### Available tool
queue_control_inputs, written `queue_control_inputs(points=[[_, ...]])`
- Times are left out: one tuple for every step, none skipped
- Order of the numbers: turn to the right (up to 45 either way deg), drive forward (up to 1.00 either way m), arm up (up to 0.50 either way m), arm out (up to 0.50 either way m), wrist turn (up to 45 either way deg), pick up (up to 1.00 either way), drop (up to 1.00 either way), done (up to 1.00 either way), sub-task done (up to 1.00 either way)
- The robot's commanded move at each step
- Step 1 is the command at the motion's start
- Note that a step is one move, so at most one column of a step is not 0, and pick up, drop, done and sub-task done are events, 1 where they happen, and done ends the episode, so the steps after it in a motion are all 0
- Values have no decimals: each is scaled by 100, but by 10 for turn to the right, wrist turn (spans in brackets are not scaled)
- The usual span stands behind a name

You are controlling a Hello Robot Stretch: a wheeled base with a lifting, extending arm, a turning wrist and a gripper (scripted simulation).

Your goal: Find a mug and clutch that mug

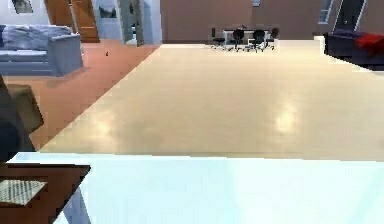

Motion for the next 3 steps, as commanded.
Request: queue_control_inputs(points=[[30, 0, 0, 0, 0, 0, 0, 0, 0], [0, 100, 0, 0, 0, 0, 0, 0, 0], [60, 0, 0, 0, 0, 0, 0, 0, 0]])
